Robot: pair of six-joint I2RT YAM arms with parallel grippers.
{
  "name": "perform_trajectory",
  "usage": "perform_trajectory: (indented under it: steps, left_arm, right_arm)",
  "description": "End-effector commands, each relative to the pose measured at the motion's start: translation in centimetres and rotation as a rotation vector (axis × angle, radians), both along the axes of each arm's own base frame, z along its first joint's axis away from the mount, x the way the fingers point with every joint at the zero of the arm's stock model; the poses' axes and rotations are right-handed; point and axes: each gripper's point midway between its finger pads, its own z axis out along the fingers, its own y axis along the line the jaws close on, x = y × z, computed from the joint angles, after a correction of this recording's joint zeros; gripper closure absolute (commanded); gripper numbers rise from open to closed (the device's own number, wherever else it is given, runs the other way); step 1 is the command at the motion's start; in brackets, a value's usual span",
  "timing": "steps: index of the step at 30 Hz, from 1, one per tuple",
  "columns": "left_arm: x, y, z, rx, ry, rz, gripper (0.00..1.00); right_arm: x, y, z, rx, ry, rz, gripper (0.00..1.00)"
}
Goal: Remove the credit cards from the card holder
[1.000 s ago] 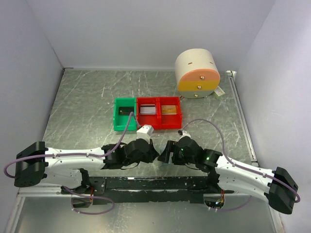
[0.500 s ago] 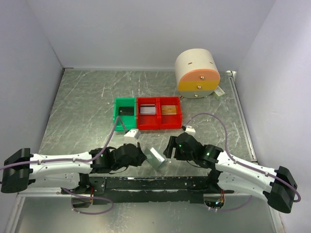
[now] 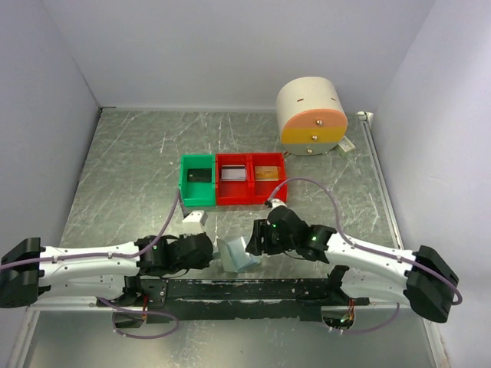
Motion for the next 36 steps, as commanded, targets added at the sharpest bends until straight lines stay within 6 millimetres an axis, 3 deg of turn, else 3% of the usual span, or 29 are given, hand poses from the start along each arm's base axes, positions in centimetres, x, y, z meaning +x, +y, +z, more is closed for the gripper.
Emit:
perform_trajectory:
  steps: [1,11,27,36]
  left_arm:
    - [0.2,2.4,-0.7,0.126,0.041,0.105,0.93]
    - [0.5,2.1,-1.0,0.138,0.03,0.115,0.93]
    - [0.6,2.3,-2.0,0.115,0.02,0.125,0.93]
    - [1.3,0.8,-2.4,0.041,-0.01,0.106,0.93]
  right_arm:
    - [-0.4,2.6,1.0,0.074,0.011,0.11,0.47]
    - [-1.9,4.6,1.6,0.176,0.062,0.205,0.55]
    - [-3.2,7.7,2.3,0.304,0.134,0.277,0.56]
    - [-3.5,8.2,1.6,0.353,0.168,0.247,0.56]
